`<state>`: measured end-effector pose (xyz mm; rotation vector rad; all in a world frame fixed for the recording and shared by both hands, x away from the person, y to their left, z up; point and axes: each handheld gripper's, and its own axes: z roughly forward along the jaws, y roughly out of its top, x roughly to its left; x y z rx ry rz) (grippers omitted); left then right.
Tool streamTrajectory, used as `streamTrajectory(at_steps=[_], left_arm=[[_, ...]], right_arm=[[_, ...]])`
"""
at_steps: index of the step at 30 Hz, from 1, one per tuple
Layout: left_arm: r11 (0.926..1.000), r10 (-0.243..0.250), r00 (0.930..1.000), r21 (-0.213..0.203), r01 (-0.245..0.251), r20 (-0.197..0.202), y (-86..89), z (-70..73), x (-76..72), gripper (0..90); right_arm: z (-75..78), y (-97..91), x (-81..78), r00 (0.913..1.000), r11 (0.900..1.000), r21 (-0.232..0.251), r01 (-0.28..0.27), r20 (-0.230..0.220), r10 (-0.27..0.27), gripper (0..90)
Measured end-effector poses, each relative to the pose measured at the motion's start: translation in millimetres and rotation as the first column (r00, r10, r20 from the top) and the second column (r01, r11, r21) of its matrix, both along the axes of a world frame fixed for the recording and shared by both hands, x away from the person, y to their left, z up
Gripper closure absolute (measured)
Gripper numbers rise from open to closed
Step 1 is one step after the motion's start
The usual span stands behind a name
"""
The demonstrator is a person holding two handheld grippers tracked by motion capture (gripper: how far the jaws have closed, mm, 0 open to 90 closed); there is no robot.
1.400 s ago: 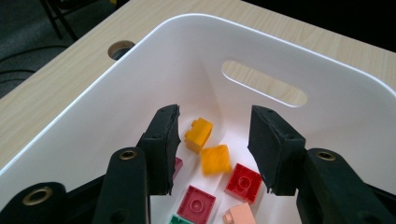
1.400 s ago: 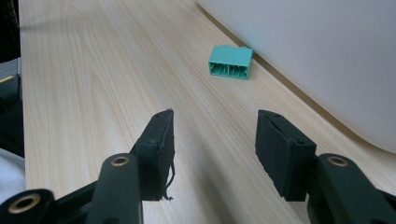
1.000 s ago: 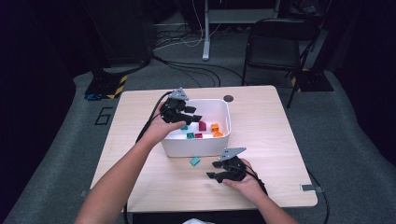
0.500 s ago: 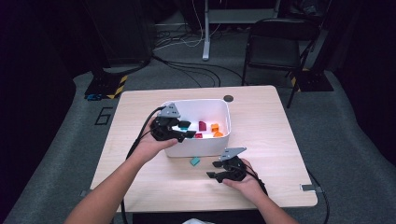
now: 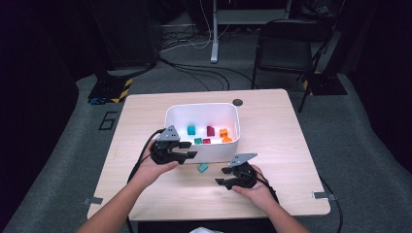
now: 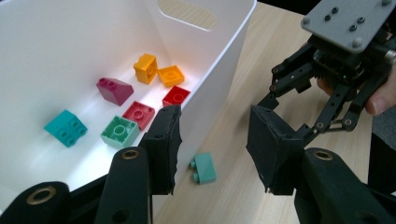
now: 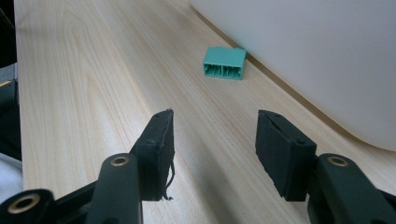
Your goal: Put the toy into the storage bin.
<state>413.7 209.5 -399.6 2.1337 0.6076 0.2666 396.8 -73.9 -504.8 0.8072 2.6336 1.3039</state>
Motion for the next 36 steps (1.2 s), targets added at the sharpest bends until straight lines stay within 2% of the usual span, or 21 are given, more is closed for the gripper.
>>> streamTrajectory(at_steps=[4, 11, 15, 23, 30, 32, 34, 36], left_arm=[[1.0000, 0.010, 0.9999, 0.001, -0.010, -0.013, 4.3, -11.1, -3.8, 54.2], [0.9996, 0.029, 0.9977, 0.001, -0.029, -0.062, 5.9, -41.8, -7.4, 54.2], [0.9990, 0.042, 0.9975, 0.017, -0.041, -0.057, 1.7, -58.6, -9.5, 54.2], [0.9981, 0.060, 0.9944, 0.019, -0.059, -0.088, -11.8, -89.2, -7.4, 54.2], [0.9968, 0.070, 0.9923, 0.047, -0.065, -0.103, -21.7, -106.4, -4.4, 54.1], [0.9961, 0.078, 0.9934, 0.047, -0.075, -0.084, -23.3, -110.1, -4.7, 54.5], [0.9958, 0.086, 0.9920, 0.041, -0.083, -0.092, -24.9, -112.9, -4.0, 54.5], [0.9957, 0.081, 0.9926, 0.052, -0.077, -0.090, -26.3, -114.5, -3.3, 54.4]], right_arm=[[-0.6, 0.2, 0.3, 1.0000, 1.0000, -0.001, -0.002, 0.000, 0.002, 46.5], [-0.6, -0.2, 0.5, 1.0000, 1.0000, -0.001, 0.001, -0.002, -0.001, 46.5], [-0.4, 0.0, 0.1, 1.0000, 1.0000, 0.000, 0.001, -0.001, -0.001, 46.5], [0.9, -2.1, 0.6, 1.0000, 1.0000, 0.004, 0.004, 0.007, -0.004, 46.5], [2.0, -3.0, -0.1, 1.0000, 1.0000, 0.006, 0.008, 0.004, -0.008, 46.6], [2.5, -3.4, -0.1, 0.9999, 0.9999, 0.010, 0.009, 0.006, -0.009, 46.6], [2.8, -4.1, 0.1, 0.9999, 0.9999, 0.011, 0.010, 0.007, -0.010, 46.7], [2.8, -4.0, 0.1, 0.9999, 0.9998, 0.014, 0.014, 0.004, -0.014, 46.6]])
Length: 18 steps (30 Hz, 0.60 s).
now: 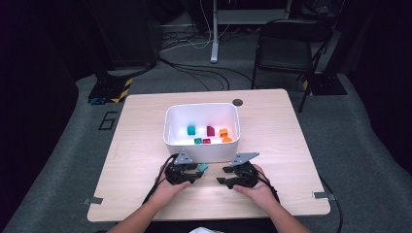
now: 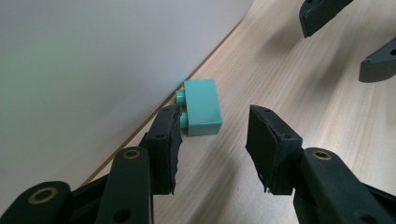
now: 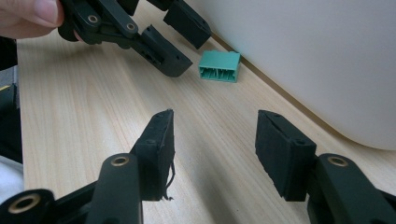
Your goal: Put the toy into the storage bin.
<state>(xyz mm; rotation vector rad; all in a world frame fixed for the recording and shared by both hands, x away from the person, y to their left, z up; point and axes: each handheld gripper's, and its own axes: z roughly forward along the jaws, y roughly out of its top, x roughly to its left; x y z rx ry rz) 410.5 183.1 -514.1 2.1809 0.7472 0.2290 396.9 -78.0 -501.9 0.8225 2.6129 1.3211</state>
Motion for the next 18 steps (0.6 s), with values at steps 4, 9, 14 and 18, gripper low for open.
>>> streamTrajectory(at_steps=[4, 9, 14, 18], left_arm=[[0.9999, -0.002, 0.9999, 0.013, 0.002, 0.014, -3.2, -3.5, 0.7, 54.3], [0.9998, 0.012, 0.9997, 0.018, -0.013, 0.019, -5.4, -6.6, 2.6, 54.2], [0.9996, 0.013, 0.9994, 0.025, -0.013, 0.031, -7.9, -7.5, 4.1, 54.5], [0.9993, 0.016, 0.9990, 0.033, -0.017, 0.043, -12.3, -9.0, 4.1, 56.2]], right_arm=[[0.0, 0.2, -0.1, 1.0000, 1.0000, -0.004, -0.007, 0.003, 0.007, 46.7], [0.5, 0.0, -0.1, 1.0000, 1.0000, 0.003, 0.001, 0.002, -0.001, 46.7], [0.7, -0.3, -0.3, 1.0000, 1.0000, 0.004, -0.001, 0.004, 0.001, 46.7], [0.9, -0.5, -0.2, 1.0000, 1.0000, 0.005, -0.001, 0.004, 0.001, 46.7]])
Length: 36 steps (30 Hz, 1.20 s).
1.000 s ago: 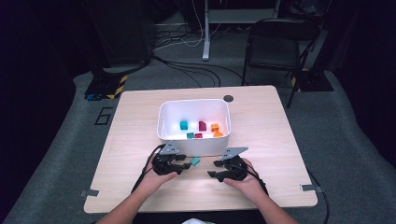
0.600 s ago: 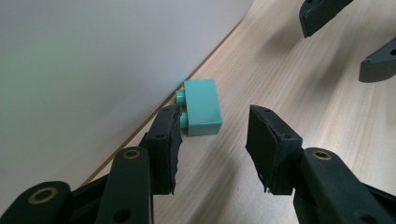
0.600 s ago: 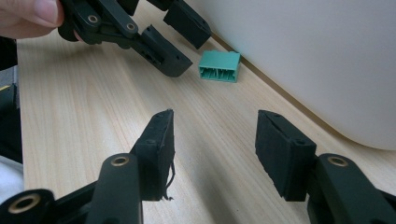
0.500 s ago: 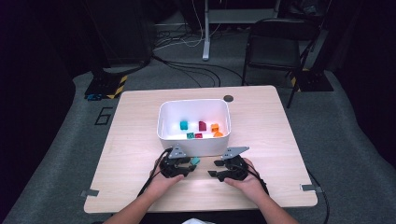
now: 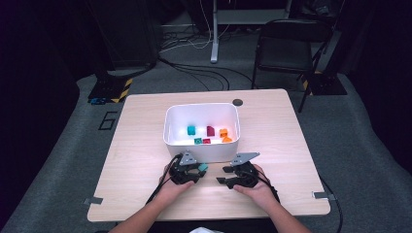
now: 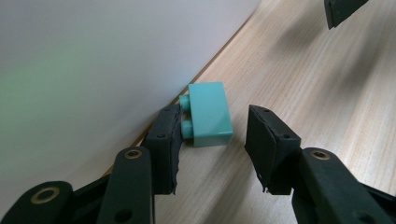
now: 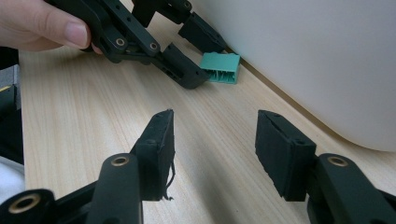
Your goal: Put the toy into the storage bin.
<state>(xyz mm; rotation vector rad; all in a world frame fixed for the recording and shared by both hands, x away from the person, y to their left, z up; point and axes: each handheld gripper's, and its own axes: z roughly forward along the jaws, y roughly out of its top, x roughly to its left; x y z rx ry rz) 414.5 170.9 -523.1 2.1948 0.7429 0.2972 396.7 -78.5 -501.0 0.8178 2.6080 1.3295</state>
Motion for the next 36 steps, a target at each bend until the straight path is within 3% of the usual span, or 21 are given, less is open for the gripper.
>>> streamTrajectory(at_steps=[10, 16, 24, 27, 36], left_arm=[[0.9996, -0.016, 0.9998, 0.023, 0.015, 0.011, -2.0, 1.6, -0.3, 65.7], [0.9998, -0.019, 0.9998, -0.007, 0.019, -0.001, -0.8, 6.0, -2.4, 65.7], [0.9990, -0.045, 0.9990, -0.005, 0.045, -0.007, 4.2, 17.0, -4.3, 65.7], [0.9987, -0.043, 0.9987, -0.029, 0.042, -0.026, 5.0, 20.1, -5.9, 65.7], [0.9973, -0.065, 0.9964, -0.038, 0.063, -0.055, 10.3, 30.9, -10.0, 65.7]], right_arm=[[-0.1, -0.4, 0.4, 1.0000, 1.0000, 0.000, 0.002, 0.000, -0.002, 46.8], [0.0, -0.6, 0.5, 1.0000, 1.0000, 0.001, 0.002, 0.000, -0.002, 46.9], [-0.3, -0.5, 0.5, 1.0000, 1.0000, 0.000, 0.003, -0.002, -0.003, 46.8], [-0.4, -0.4, 0.6, 1.0000, 1.0000, -0.001, 0.003, -0.003, -0.003, 46.8], [-0.9, -0.2, 0.6, 1.0000, 1.0000, -0.002, 0.003, -0.005, -0.003, 46.8]])
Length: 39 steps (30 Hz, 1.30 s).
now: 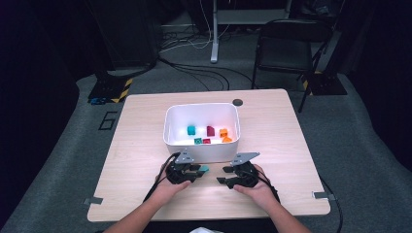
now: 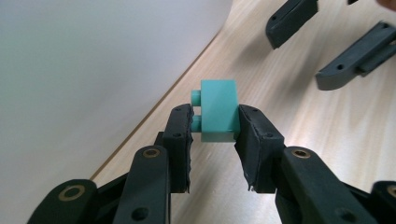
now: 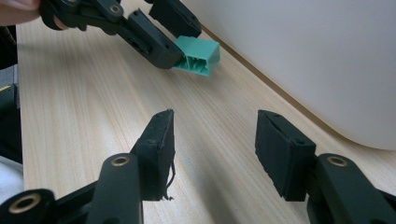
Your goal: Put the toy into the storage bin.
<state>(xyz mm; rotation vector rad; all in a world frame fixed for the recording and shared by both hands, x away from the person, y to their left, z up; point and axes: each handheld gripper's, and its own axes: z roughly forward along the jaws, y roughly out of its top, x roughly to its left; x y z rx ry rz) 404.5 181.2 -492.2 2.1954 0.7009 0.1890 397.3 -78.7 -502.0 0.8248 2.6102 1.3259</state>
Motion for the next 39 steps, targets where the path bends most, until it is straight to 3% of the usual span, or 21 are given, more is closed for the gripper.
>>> streamTrajectory(at_steps=[11, 26, 39], left_arm=[[0.9996, -0.020, 0.9998, -0.022, 0.020, 0.000, 3.6, 25.4, -6.6, 65.7], [0.9984, -0.044, 0.9990, -0.035, 0.044, 0.004, 6.5, 66.3, -4.9, 65.7], [0.9943, -0.099, 0.9947, -0.037, 0.100, 0.026, -5.5, 104.0, 3.6, 65.7]], right_arm=[[-0.9, 0.7, 0.1, 1.0000, 1.0000, -0.004, -0.002, -0.003, 0.002, 46.8], [-2.1, 1.2, 0.3, 1.0000, 0.9999, -0.011, -0.007, -0.004, 0.007, 46.8], [-2.5, 1.4, 0.3, 0.9999, 1.0000, -0.009, 0.000, -0.013, -0.001, 46.8]])
